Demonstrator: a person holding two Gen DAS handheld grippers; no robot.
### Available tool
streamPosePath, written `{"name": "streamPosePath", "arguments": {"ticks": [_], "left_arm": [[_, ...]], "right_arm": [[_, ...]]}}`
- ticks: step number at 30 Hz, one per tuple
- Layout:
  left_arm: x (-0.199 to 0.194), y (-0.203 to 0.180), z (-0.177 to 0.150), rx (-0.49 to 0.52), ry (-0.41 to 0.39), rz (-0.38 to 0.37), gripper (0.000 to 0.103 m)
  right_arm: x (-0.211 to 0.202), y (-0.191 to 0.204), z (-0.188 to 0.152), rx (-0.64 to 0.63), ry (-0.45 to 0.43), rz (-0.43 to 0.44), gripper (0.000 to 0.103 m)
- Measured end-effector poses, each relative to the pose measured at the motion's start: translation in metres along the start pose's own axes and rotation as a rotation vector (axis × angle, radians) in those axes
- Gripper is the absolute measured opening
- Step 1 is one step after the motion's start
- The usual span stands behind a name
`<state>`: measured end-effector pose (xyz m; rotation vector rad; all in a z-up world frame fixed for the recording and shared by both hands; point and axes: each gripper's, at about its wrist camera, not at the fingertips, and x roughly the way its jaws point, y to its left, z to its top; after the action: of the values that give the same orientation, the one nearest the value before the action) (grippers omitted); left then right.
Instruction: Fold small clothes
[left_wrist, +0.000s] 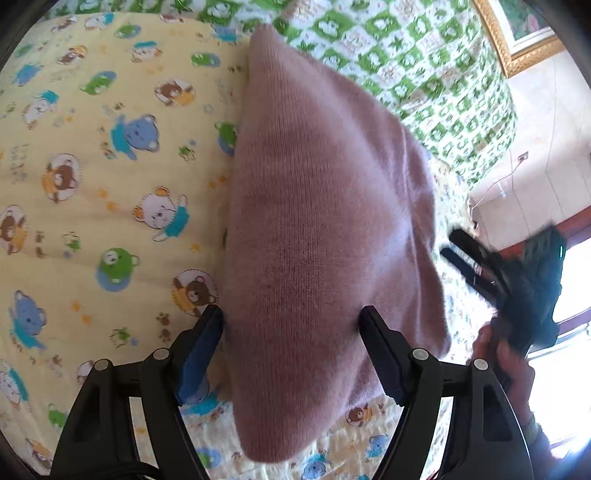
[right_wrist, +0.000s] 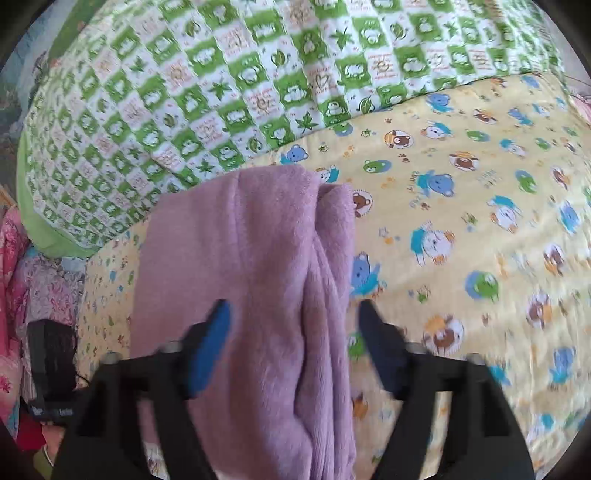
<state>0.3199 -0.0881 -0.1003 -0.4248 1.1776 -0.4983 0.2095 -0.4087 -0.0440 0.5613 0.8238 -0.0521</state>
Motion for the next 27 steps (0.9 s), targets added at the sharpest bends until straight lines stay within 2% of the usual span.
{"name": "streamPosePath", "arguments": {"ticks": [2,4,6,10,13,14,15,16,17,18,20,23,27], "left_arm": [[-0.003,0.004,0.000,-0.014,0.000,-0.010,0.078],[-0.002,0.009,0.000,-0.025,0.009,-0.005,0.078],[-0.001,0.014,-0.002,-0.038,0.014,-0.007,0.079],[0.008,0.021,-0.006,-0.052,0.037,-0.001,0.082],[0.020,0.022,-0.007,-0.052,0.055,0.000,0.082],[0.023,0.021,-0.007,-0.046,0.055,0.000,0.080],[0.025,0.020,-0.006,-0.038,0.056,0.001,0.079],[0.026,0.018,-0.005,-0.028,0.056,0.004,0.074],[0.027,0.017,-0.005,-0.021,0.061,-0.015,0.056],[0.029,0.017,-0.004,-0.029,0.075,-0.054,0.052],[0.026,0.017,-0.004,-0.030,0.067,-0.068,0.042],[0.014,0.012,-0.006,-0.010,0.045,-0.086,0.035],[-0.012,0.004,-0.008,0.008,0.000,-0.116,0.031]], "right_arm": [[-0.005,-0.001,-0.015,0.006,0.011,0.012,0.084],[0.004,-0.003,-0.028,0.004,0.066,0.012,0.084],[0.017,-0.009,-0.041,0.007,0.124,-0.030,0.084],[0.028,-0.030,-0.057,0.097,0.149,0.033,0.080],[0.028,-0.035,-0.056,0.120,0.151,0.069,0.063],[0.031,-0.036,-0.057,0.134,0.163,0.104,0.052],[0.033,-0.036,-0.059,0.149,0.182,0.128,0.049],[0.034,-0.037,-0.059,0.158,0.188,0.136,0.046],[0.035,-0.038,-0.059,0.161,0.190,0.148,0.041],[0.034,-0.039,-0.060,0.169,0.191,0.157,0.035],[0.032,-0.040,-0.061,0.197,0.193,0.176,0.031],[0.022,-0.032,-0.060,0.178,0.183,0.184,0.026],[0.000,-0.026,-0.057,0.190,0.145,0.250,0.024]]}}
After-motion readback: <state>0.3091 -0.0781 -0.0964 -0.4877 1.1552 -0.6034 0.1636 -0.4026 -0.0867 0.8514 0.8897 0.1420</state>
